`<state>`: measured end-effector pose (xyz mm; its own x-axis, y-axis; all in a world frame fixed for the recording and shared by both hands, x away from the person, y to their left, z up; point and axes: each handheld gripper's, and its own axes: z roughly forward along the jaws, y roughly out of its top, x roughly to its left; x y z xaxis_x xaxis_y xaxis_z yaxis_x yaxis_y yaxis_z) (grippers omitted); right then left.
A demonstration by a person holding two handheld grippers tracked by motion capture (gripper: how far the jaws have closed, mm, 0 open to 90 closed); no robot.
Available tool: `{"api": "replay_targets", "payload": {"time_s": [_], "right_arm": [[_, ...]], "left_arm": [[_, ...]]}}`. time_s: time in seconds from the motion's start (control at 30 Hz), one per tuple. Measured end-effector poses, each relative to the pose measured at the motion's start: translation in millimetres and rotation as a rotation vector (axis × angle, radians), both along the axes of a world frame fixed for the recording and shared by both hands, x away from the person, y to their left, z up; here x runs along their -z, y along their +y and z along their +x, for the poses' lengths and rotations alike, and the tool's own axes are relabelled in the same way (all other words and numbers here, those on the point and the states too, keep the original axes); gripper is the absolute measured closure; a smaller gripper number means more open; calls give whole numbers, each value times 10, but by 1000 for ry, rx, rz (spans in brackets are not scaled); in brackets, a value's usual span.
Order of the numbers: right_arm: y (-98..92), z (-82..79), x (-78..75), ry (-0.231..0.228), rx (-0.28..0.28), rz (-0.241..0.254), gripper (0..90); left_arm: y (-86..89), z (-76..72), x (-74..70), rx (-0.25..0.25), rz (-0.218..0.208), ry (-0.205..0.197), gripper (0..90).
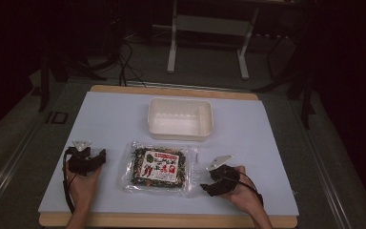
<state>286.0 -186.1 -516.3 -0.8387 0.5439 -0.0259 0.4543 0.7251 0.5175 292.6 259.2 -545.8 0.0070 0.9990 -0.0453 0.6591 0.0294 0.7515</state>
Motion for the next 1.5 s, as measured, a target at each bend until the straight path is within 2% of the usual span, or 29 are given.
{"api": "replay_targets", "payload": {"time_s": [0.33, 0.47, 0.6, 0.73, 0.87, 0.97, 1.1, 1.17, 1.3, 1.33, 1.37, 1.43, 1.47, 1.5], "right_arm": [[4, -58, 19, 32, -56, -24, 335], [89, -78, 47, 18, -81, -12, 320], [91, -36, 54, 33, -49, 57, 322], [68, 23, 102, 89, -49, 127, 322], [93, 39, 121, 96, -60, 142, 320], [126, 50, 109, 98, -82, 172, 320], [152, 61, 118, 115, -116, 193, 318], [168, 57, 122, 125, -154, 216, 310], [159, 56, 106, 133, -163, 232, 297], [115, 80, 93, 159, -171, 289, 267], [115, 80, 93, 159, -171, 289, 267], [95, 103, 101, 182, -172, 323, 254], [91, 122, 110, 204, -177, 366, 238], [91, 122, 110, 204, -177, 366, 238]], "left_arm": [[0, 0, 0, -1, 0, 0, 407], [-1, 1, 1, -1, 1, 1, 406], [-1, 1, 1, -1, 0, 1, 406], [-6, 2, 2, -1, 2, 1, 406], [-4, 2, 1, -1, 2, 2, 405], [-2, 2, 2, 0, 2, 4, 405], [-3, 3, 4, -1, 3, 6, 404], [1, 2, 2, -1, 3, 7, 405], [3, 3, 2, -1, 1, 8, 404], [0, 4, 4, 0, 2, 9, 404], [-3, 5, 4, -1, 4, 9, 404], [-9, 5, 5, -2, 5, 8, 404], [-9, 5, 5, -2, 7, 11, 404], [-9, 5, 5, -2, 7, 11, 405]]}}
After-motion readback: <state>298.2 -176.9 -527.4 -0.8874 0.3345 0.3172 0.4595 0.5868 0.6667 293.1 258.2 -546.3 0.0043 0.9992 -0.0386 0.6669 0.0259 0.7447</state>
